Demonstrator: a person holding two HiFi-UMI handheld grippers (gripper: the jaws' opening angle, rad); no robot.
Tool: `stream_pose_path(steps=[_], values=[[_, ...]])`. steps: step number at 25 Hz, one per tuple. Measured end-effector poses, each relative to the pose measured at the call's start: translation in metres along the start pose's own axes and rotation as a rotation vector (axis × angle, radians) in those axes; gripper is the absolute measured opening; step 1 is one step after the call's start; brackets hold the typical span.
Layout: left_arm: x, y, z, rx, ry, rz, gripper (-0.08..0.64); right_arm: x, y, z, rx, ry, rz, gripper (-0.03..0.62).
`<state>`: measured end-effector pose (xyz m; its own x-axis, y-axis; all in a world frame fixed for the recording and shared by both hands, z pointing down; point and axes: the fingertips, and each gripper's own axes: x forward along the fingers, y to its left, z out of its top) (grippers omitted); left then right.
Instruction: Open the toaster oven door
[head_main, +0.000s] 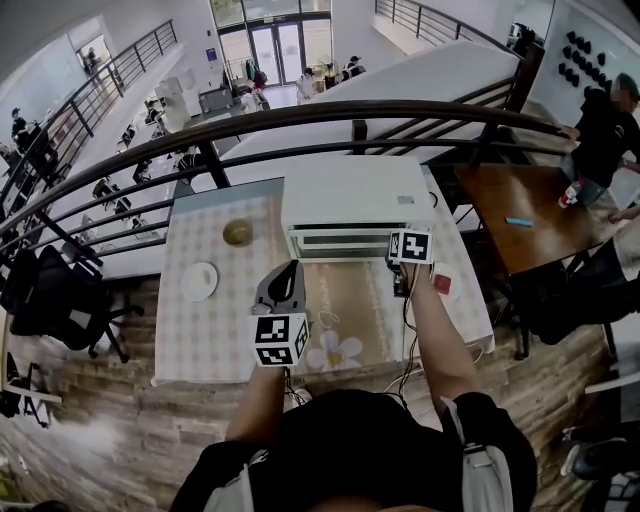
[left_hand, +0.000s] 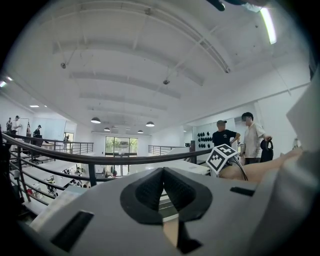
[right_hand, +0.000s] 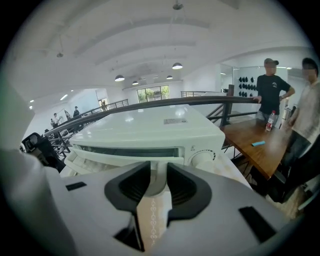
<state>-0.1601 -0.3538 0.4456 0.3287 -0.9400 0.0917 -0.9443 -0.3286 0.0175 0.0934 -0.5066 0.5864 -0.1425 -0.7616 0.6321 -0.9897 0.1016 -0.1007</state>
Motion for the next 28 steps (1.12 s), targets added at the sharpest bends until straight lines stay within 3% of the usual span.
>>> stream_pose_path(steps=[18,28], values=[[0.020,-0.024,-0.004,-0.003,0.006,-0.086,0.011,-0.032,0.002,-0.051,-0.020,-0.177,-0.004,0.086],[0.026,-0.036,-0.015,-0.010,0.033,-0.118,0.012,-0.041,0.003,-0.084,-0.052,-0.139,-0.014,0.083]])
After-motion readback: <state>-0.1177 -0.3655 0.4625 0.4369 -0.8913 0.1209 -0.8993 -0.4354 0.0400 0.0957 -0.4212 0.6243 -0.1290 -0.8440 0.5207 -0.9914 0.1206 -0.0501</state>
